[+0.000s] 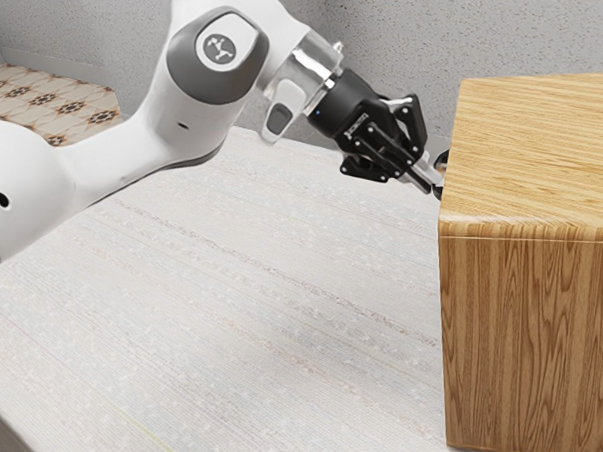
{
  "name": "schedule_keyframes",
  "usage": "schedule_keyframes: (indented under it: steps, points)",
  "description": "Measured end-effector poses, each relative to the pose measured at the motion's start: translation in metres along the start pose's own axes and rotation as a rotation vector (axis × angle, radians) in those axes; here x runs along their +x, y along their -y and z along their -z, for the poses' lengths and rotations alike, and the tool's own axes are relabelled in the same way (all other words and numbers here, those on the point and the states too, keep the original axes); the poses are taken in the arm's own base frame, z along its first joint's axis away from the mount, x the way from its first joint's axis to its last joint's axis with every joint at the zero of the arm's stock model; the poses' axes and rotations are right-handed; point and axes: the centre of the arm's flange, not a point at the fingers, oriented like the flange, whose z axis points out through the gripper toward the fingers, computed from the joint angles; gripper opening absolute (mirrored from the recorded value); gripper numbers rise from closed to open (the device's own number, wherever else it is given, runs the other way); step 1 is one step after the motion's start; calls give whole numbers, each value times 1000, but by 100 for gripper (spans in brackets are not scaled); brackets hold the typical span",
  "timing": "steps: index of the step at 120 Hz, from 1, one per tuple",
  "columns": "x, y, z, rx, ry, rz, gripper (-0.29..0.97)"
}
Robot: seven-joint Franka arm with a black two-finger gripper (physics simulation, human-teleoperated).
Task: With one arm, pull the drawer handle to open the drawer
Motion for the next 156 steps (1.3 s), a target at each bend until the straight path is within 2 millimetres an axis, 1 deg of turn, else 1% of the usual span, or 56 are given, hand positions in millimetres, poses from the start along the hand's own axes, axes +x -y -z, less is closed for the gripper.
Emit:
schedule_keyframes:
  steps: [14, 34, 48, 53, 56, 60, 65, 67, 70, 83, 98, 112, 140, 156]
  points:
    - [0, -1, -3, 0, -3, 2, -10]
    - [-2, -4, -7, -6, -9, 6, -3]
    - [0, -12, -3, -15, -8, 22, -8]
    - [3, -20, 2, -20, -6, 37, -11]
    - [4, -24, 5, -22, -4, 47, -9]
    - [5, -29, 10, -25, 0, 58, -13]
    - [8, -33, 19, -30, 11, 64, -8]
    - [9, -34, 23, -32, 17, 67, -10]
    - [10, -35, 30, -33, 25, 69, -11]
    - [18, -43, 50, -44, 51, 84, -9]
    - [20, -55, 55, -50, 54, 108, -10]
    - [24, -64, 74, -60, 80, 125, -7]
    - [23, -82, 86, -69, 88, 157, -6]
    - [24, -92, 102, -76, 105, 176, -6]
